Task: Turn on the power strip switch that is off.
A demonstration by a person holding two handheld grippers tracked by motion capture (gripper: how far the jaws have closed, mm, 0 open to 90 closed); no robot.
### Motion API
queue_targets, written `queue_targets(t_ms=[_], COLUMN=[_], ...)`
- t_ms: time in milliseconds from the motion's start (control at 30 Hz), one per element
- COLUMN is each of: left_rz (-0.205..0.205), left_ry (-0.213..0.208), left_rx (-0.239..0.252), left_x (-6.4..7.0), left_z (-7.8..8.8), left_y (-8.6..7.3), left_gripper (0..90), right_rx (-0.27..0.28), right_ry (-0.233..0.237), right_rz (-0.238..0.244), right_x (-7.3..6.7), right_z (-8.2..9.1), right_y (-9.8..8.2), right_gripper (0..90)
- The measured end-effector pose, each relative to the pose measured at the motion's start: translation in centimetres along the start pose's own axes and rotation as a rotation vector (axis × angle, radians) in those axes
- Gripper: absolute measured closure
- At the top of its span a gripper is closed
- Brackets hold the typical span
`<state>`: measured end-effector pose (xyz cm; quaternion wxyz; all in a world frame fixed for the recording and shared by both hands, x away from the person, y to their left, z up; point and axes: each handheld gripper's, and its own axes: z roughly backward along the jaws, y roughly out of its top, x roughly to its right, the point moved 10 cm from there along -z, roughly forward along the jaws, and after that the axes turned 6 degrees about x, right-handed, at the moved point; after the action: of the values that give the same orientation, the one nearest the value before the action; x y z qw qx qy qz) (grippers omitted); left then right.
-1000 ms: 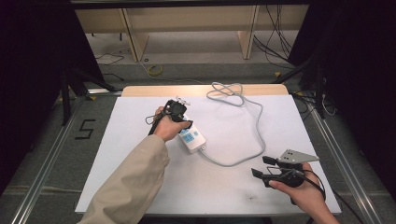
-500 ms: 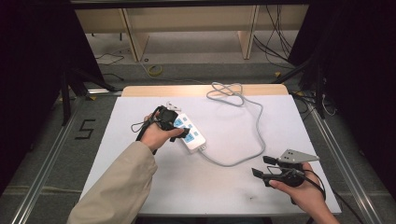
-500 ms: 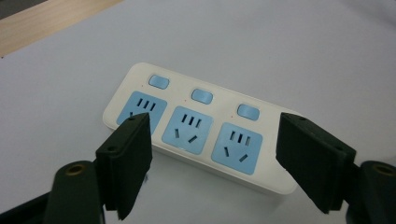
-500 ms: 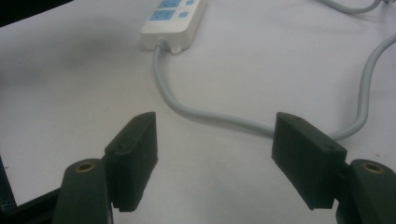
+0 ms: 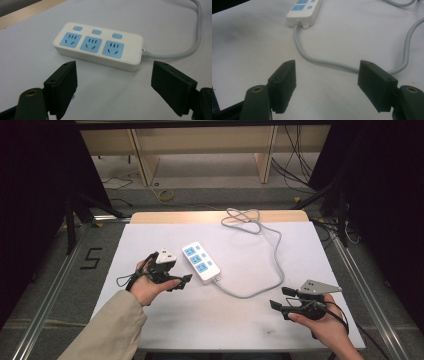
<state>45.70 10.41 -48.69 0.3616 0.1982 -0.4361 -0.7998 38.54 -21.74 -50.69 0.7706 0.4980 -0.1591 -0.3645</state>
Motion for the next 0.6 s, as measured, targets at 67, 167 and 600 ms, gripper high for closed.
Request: queue_targets(t_ms=[67, 167, 600], left_rz=[-0.002, 0.0, -0.002], left_ry=[0.002, 0.014, 0.041], left_rx=[0.012, 0.03, 0.031], left_x=[0.1, 0.1, 0.5], left_z=[0.7, 1.7, 3.7], left_y=[-0.8, -1.9, -4.9], left_gripper=[20.7, 20.2, 20.2], right_rx=[-0.001, -0.001, -0.002], right_ry=[-0.001, 0.0, 0.0], right_rz=[-0.001, -0.001, 0.003], right_x=[0.0, 0.0, 0.1], right_z=[0.0, 0.0, 0.1], right_y=[0.0, 0.0, 0.0], right_gripper=[31.4, 31.4, 31.2])
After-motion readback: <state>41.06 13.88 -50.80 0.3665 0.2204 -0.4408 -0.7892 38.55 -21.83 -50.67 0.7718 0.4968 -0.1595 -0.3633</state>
